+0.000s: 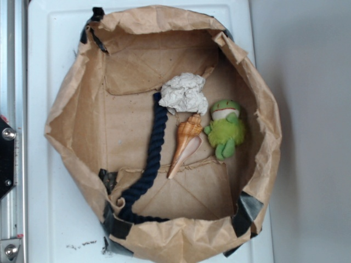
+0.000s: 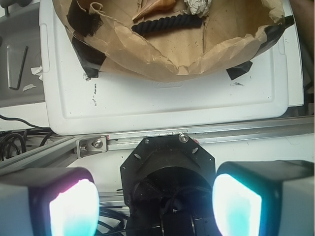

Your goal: Grab the blue rope.

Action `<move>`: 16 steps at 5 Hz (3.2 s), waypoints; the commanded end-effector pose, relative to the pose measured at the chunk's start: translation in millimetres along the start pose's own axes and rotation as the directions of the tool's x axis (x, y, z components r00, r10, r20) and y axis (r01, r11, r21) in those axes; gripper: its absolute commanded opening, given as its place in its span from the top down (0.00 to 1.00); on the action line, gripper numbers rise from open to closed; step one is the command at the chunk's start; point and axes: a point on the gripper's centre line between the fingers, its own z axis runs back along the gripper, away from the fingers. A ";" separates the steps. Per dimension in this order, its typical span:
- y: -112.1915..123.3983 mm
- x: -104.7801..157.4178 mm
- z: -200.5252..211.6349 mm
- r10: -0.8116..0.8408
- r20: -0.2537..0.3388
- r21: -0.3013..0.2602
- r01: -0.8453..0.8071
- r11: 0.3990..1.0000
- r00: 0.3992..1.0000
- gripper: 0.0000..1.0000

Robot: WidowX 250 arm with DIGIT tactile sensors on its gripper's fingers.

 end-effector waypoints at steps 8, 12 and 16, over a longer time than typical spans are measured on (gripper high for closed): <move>9.4 153.0 -50.8 0.557 0.203 -0.148 -0.537 0.830 0.805 0.00; 17.9 140.8 -125.9 0.549 0.217 -0.121 -0.536 0.835 0.807 0.00; 5.7 137.3 -197.4 0.537 0.113 -0.073 -0.532 0.844 0.836 0.00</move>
